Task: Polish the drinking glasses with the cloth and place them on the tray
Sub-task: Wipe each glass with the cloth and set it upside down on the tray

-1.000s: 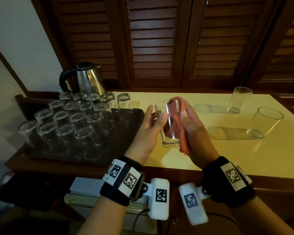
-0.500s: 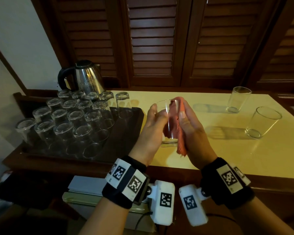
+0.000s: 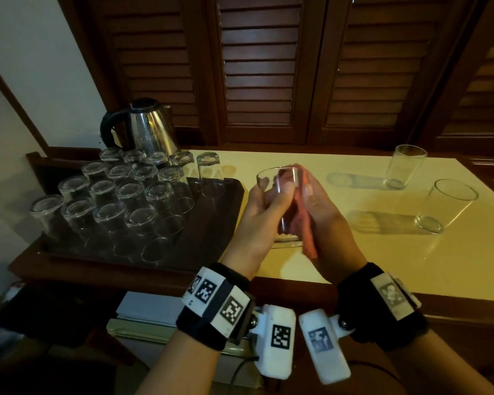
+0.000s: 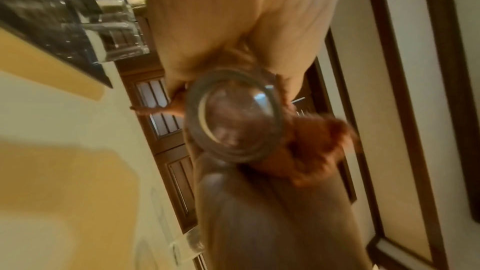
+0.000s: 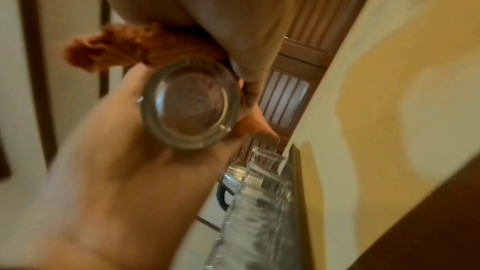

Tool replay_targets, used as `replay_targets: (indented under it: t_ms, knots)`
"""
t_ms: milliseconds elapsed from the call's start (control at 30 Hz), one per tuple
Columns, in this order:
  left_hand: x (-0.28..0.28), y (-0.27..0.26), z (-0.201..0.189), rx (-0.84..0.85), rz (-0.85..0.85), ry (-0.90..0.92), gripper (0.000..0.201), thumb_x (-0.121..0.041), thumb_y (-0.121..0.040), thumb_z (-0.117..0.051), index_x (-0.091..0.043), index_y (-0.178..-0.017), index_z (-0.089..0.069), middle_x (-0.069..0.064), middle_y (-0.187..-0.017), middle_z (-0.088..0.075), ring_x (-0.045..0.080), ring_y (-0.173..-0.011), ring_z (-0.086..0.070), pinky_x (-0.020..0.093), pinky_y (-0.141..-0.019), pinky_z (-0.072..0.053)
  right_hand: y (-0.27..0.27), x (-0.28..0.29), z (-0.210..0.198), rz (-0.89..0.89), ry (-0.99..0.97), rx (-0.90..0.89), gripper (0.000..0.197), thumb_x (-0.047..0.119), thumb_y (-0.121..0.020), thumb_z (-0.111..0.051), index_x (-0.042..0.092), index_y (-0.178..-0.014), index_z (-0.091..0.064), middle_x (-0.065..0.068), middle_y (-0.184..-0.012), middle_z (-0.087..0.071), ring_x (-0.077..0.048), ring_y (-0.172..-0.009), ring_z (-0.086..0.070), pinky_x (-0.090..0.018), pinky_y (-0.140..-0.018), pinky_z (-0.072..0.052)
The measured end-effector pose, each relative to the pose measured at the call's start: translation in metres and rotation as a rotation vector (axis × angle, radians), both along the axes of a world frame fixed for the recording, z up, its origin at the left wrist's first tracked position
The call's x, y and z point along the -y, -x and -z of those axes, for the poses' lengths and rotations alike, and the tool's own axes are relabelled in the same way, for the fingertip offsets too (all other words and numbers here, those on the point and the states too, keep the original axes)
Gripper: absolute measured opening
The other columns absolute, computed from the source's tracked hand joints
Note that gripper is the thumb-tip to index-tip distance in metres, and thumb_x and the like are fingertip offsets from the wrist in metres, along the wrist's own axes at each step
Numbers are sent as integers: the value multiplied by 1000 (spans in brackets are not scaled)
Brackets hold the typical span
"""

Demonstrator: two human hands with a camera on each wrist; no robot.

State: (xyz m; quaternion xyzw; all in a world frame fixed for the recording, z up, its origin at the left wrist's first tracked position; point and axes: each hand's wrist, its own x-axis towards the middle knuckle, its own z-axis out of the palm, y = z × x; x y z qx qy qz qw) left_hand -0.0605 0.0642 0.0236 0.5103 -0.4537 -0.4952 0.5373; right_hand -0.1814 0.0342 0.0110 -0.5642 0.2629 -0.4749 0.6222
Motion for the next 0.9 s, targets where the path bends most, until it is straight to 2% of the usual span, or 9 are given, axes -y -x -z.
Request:
replay_targets:
  t_ms: [100, 200, 300, 367, 500, 567, 667, 733, 900]
  knots:
    - [-1, -6, 1, -68, 40, -27, 72, -64, -82, -52, -18, -138, -54, 7, -127, -66, 22, -118, -63, 44, -105, -48, 6, 4, -1, -44, -122, 119, 49, 40, -105, -40, 16, -149, -43, -14, -136, -62, -31, -127, -60, -48, -102, -50]
    - [4, -10, 5, -104, -63, -18, 68, -49, -90, -61, -22, -149, -41, 3, -135, -61, 18, -126, -57, 45, -113, -40, 1, 7, -1, 114, 84, -125, 50, 39, -107, -39, 28, -156, -32, 0, -132, -60, -22, -118, -63, -39, -94, -57]
    - [3, -2, 5, -63, -11, 10, 58, -36, -97, -58, -21, -148, -37, -5, -123, -60, -5, -98, -65, 14, -79, -54, -5, 5, 6, 132, 123, -170, 58, 45, -103, -41, 31, -158, -26, 4, -150, -48, -12, -129, -54, -29, -98, -53]
    - [0, 1, 7, -65, -6, 32, 48, -35, -95, -60, -17, -137, -48, -4, -112, -64, -11, -79, -66, 6, -61, -49, -6, 1, 5, 79, 44, -75, 59, 48, -101, -44, 29, -156, -33, -1, -150, -50, -18, -132, -54, -38, -106, -50]
    - [-1, -1, 5, -124, 44, 92, 35, -42, -85, -56, -18, -109, -67, -1, -96, -73, 7, -88, -70, 20, -75, -57, -1, -1, 3, -47, -173, 130, 49, 40, -105, -40, 10, -142, -50, -19, -135, -61, -33, -128, -58, -56, -110, -42]
    - [-1, -3, 4, -141, 41, 103, 42, -47, -83, -56, -19, -113, -67, 1, -99, -74, 13, -94, -71, 25, -82, -58, 1, -1, 7, -92, -278, 206, 47, 39, -106, -39, 9, -139, -55, -17, -133, -64, -34, -125, -60, -52, -107, -47]
    - [0, -6, 4, -194, 9, 90, 56, -53, -79, -61, -16, -121, -65, 2, -104, -76, 17, -99, -72, 31, -85, -59, 5, -3, 14, -94, -346, 319, 34, 36, -93, -52, 18, -98, -81, -4, -102, -77, -22, -97, -72, -35, -84, -60]
    - [1, -11, 9, -275, -12, 87, 49, -45, -77, -64, -18, -118, -64, -2, -95, -77, 14, -92, -74, 33, -83, -60, 8, -5, 15, -103, -340, 358, 32, 36, -89, -56, 20, -86, -83, -3, -97, -78, -19, -89, -74, -36, -82, -60]
    - [1, -19, 16, -312, -52, 170, 55, -7, -73, -80, -20, -120, -54, 5, -111, -74, 20, -107, -70, 32, -85, -59, 16, 1, 8, -145, -368, 325, 45, 34, -107, -33, 7, -132, -60, -18, -133, -64, -37, -124, -60, -51, -100, -52]
